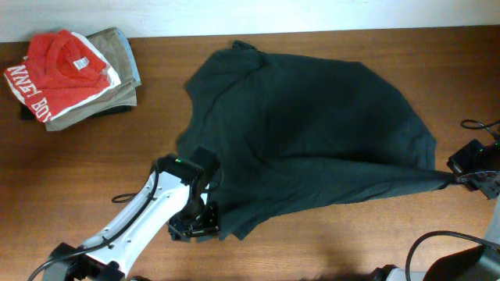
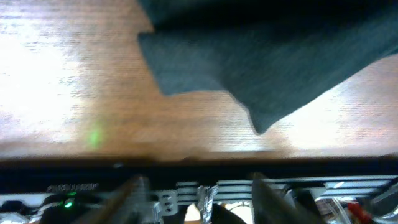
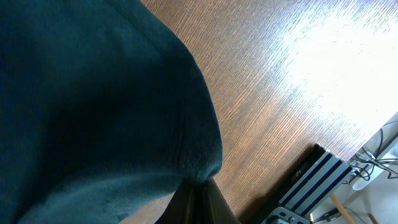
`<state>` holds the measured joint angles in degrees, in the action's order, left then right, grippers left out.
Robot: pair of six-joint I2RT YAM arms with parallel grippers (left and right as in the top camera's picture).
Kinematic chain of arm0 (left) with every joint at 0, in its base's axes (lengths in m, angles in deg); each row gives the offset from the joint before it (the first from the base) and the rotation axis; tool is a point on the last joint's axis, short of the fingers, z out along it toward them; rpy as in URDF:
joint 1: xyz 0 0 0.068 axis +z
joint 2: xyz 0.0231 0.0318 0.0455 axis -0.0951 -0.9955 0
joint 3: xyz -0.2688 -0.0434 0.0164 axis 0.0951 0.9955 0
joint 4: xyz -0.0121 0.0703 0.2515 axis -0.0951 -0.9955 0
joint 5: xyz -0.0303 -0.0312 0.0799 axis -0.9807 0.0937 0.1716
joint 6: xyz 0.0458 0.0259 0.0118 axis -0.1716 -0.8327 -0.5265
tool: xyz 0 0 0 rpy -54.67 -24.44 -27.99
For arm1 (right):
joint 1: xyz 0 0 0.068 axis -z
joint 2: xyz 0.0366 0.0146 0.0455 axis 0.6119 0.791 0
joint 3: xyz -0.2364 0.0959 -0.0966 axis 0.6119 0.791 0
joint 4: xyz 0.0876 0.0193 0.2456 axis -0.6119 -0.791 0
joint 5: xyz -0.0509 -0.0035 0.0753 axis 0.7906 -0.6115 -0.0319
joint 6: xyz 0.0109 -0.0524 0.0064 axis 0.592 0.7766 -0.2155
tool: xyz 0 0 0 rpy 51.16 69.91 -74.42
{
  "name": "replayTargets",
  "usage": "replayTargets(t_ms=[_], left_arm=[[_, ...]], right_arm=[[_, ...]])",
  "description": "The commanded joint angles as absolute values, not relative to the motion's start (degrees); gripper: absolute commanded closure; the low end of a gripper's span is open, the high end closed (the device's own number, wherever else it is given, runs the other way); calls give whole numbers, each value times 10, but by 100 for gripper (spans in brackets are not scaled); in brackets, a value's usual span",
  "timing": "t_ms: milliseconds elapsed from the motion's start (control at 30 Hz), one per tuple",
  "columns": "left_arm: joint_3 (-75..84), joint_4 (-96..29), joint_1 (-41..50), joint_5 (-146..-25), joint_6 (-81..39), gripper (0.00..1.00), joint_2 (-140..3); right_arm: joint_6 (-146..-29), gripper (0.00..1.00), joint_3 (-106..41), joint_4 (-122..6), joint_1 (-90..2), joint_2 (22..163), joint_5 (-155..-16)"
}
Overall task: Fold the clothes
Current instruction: 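Lay the shirt flat on the table, releasing with both grippers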
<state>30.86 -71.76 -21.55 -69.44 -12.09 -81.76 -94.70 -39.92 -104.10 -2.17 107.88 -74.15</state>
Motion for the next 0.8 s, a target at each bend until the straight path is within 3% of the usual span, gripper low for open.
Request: replayTargets(t_ms=[0, 67, 133, 233, 300, 500, 567, 600, 700, 767], left_arm=[[311, -703, -218, -702, -115, 32, -811], [312, -703, -218, -708, -115, 32, -811], [318, -694, -218, -708, -115, 32, -811], [339, -648, -218, -705, -114, 31, -811], [350, -616, -218, -701, -114, 26, -811], [354, -547, -211, -663, -114, 8, -812], [354, -520, -193, -662, -115, 8, -812], [353, -506, -177, -662, -115, 11, -812], [353, -465, -132, -662, -115, 36, -812], [353, -446, -113, -663, -119, 37, -812]], right_arm=[[-952, 91, -394, -1040, -22, 1070, -739], [-952, 71, -394, -1036, -22, 1070, -739], [-952, 65, -394, -1031, -22, 1071, -739], [-952, 32, -394, -1024, -22, 1071, -739], [-952, 0, -394, -1022, -22, 1071, -739], [-952, 1, -390, -1022, -22, 1071, -749], [-952, 1, -383, -1021, -22, 1072, -763], [-952, 1, -379, -1021, -23, 1073, -770], [-952, 2, -370, -1020, -30, 1081, -774], [-952, 1, -367, -1019, -41, 1090, -783]])
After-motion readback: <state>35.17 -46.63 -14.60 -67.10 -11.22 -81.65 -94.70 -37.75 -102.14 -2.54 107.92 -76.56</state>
